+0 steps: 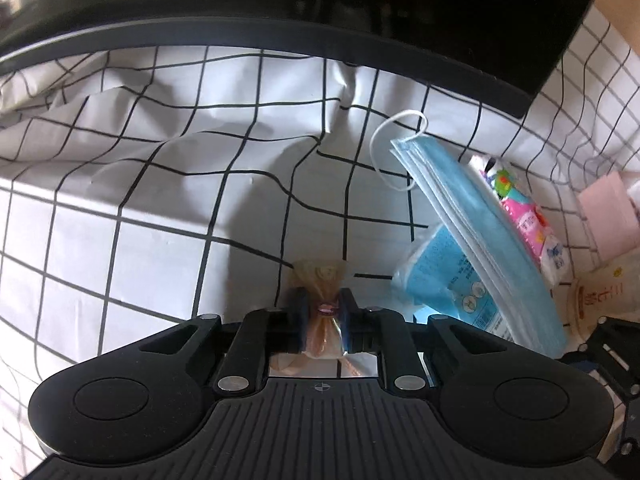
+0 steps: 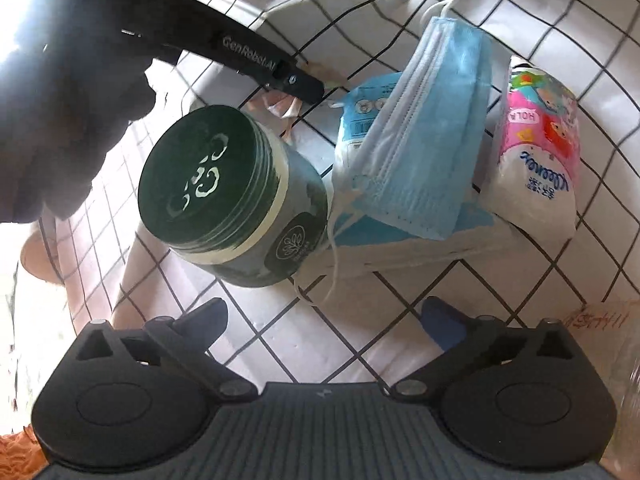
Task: Organize soft objects
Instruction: 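Grasp the small clear tied bag with the left tool while the right tool grasps the blue face mask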
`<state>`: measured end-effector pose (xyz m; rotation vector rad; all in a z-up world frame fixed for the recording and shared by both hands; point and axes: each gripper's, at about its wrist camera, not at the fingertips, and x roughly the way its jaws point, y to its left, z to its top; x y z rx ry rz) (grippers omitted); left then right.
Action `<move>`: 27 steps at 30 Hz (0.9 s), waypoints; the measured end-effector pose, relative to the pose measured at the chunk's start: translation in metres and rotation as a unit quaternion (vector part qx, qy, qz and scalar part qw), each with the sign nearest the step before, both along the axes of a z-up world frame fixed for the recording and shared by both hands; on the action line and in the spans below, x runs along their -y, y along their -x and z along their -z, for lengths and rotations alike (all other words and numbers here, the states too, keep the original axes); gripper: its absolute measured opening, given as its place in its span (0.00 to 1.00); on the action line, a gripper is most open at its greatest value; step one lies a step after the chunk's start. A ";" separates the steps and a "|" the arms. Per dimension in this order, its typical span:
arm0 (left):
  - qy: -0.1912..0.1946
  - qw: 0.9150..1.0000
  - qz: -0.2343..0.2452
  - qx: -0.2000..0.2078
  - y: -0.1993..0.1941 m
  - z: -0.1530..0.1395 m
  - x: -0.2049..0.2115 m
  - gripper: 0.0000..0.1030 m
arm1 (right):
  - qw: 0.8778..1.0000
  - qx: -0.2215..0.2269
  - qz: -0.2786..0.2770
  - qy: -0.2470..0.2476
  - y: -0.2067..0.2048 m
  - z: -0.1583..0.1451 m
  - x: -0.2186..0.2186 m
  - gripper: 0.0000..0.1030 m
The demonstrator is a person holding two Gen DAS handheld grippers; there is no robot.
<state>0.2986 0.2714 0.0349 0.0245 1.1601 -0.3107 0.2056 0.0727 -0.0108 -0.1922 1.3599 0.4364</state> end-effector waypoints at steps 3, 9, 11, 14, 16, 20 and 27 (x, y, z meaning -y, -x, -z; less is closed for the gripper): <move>0.003 1.000 0.003 0.016 0.008 0.000 -0.001 0.15 | 1.000 0.001 -0.018 -0.005 -0.002 -0.007 0.001 0.88; 0.028 0.999 0.009 0.041 0.030 -0.015 -0.003 0.15 | 0.988 0.132 -0.074 -0.001 0.022 -0.081 0.009 0.87; 0.042 0.998 0.007 0.056 0.038 -0.025 -0.006 0.15 | 0.984 0.172 -0.041 0.002 0.010 -0.106 0.018 0.87; 0.059 0.996 -0.001 0.071 0.043 -0.034 -0.009 0.15 | 0.985 0.171 0.035 -0.001 -0.026 -0.123 0.031 0.83; 0.064 0.995 -0.006 0.077 0.046 -0.039 -0.012 0.15 | 0.987 0.136 0.085 -0.026 -0.052 -0.123 0.037 0.63; 0.073 0.994 -0.015 0.084 0.053 -0.045 -0.018 0.15 | 0.986 0.062 0.152 -0.040 -0.089 -0.091 0.035 0.48; 0.090 0.992 -0.036 0.085 0.060 -0.044 -0.033 0.15 | 0.980 0.002 0.190 -0.054 -0.103 -0.042 0.034 0.48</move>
